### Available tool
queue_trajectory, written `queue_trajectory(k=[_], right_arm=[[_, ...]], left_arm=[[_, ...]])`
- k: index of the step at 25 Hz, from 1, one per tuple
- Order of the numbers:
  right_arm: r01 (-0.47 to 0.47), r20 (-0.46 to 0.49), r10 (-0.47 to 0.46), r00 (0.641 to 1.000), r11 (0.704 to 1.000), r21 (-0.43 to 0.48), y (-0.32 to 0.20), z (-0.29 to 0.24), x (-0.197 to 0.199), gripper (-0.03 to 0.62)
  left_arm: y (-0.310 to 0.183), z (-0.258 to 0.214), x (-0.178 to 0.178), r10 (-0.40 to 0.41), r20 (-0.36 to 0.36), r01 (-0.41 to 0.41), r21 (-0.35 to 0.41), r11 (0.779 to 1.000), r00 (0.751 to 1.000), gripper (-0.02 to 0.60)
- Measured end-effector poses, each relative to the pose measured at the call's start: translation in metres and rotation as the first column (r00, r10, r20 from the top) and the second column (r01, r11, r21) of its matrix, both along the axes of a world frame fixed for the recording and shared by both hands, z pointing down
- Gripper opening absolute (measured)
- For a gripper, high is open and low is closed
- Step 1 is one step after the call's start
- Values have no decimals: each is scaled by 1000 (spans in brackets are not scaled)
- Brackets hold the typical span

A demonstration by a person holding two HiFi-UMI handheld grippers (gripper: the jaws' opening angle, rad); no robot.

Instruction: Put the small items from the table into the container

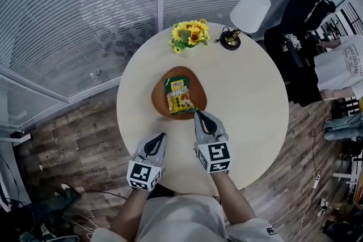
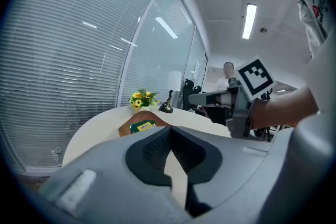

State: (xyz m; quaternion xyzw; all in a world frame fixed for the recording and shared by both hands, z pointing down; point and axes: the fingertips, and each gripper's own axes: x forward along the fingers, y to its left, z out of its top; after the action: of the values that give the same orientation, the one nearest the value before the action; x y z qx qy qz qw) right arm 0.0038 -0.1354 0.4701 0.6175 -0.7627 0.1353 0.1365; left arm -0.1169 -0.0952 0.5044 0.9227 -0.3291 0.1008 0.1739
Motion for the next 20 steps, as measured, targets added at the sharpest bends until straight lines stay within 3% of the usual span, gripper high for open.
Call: queue_trajectory(k=[5, 13, 20], right_arm=[[-70, 93, 72, 993, 997, -29, 55, -1, 9, 2], [-126, 152, 136, 979, 989, -72, 144, 16, -2, 2], [-131, 159, 139, 978, 990, -56, 161, 16, -10, 2]], left_arm=[[10, -11, 27, 66, -9, -66, 23, 998, 998, -3], [39, -11, 50, 126, -1, -126, 20, 992, 992, -3], [60, -5, 54, 159, 11, -159, 13, 987, 987, -3]])
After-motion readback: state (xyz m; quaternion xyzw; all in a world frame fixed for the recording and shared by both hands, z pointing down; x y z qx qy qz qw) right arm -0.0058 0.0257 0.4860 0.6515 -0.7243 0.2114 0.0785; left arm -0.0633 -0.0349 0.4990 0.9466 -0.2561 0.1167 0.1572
